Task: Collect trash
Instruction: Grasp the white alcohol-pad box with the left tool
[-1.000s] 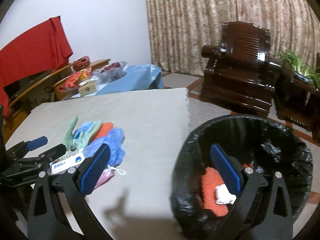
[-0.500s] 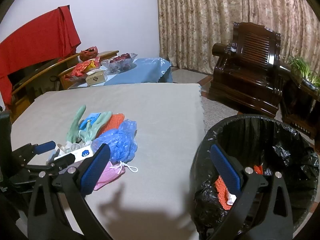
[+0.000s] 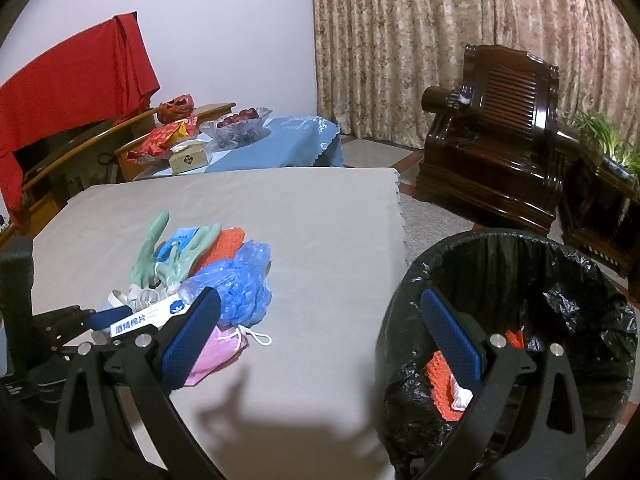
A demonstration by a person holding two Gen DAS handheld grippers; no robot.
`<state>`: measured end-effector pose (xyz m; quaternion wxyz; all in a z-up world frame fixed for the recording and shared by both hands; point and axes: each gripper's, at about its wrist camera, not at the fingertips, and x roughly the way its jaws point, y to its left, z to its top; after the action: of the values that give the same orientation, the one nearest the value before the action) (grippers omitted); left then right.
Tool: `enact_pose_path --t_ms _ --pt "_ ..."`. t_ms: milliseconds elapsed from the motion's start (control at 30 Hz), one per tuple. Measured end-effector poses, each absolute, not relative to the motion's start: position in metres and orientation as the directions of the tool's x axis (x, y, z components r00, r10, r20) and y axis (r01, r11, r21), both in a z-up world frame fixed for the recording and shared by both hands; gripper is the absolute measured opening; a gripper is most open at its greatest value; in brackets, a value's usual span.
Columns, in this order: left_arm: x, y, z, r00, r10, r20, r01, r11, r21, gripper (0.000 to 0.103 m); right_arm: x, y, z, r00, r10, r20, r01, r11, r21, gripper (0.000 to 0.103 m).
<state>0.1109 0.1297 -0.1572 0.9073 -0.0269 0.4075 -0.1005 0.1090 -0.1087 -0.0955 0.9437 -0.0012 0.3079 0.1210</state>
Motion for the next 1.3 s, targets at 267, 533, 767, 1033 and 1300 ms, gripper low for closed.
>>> enact_pose_path --t_ms 267,533,767,1033,1300 --pt "0.121 0.118 -0.167 0.617 -0.208 -0.759 0.171 0.977 -0.128 0.054 0.106 -0.114 -0.096 0.785 0.224 -0.578 -0.225 0.972 0.071 0.098" --pt "0.122 0.114 -0.167 0.616 -0.220 -0.756 0.164 0.975 -0.150 0.036 0.105 -0.117 -0.094 0.787 0.218 -0.577 -0.219 0.973 0.069 0.098" --pt "0.112 0.120 -0.133 0.683 -0.238 -0.690 0.157 0.971 -0.179 0.035 0.107 -0.112 -0.092 0.787 0.229 -0.573 -0.234 0.970 0.066 0.097" --pt "0.119 0.137 -0.113 0.744 -0.160 -0.648 0.089 0.986 -0.142 0.035 0.118 -0.091 -0.087 0.789 0.269 -0.552 -0.275 0.958 0.074 0.097" --pt "0.132 0.154 -0.121 0.745 -0.112 -0.658 0.029 0.990 -0.135 0.034 0.137 -0.052 -0.099 0.762 0.319 -0.564 -0.331 0.940 0.084 0.097"
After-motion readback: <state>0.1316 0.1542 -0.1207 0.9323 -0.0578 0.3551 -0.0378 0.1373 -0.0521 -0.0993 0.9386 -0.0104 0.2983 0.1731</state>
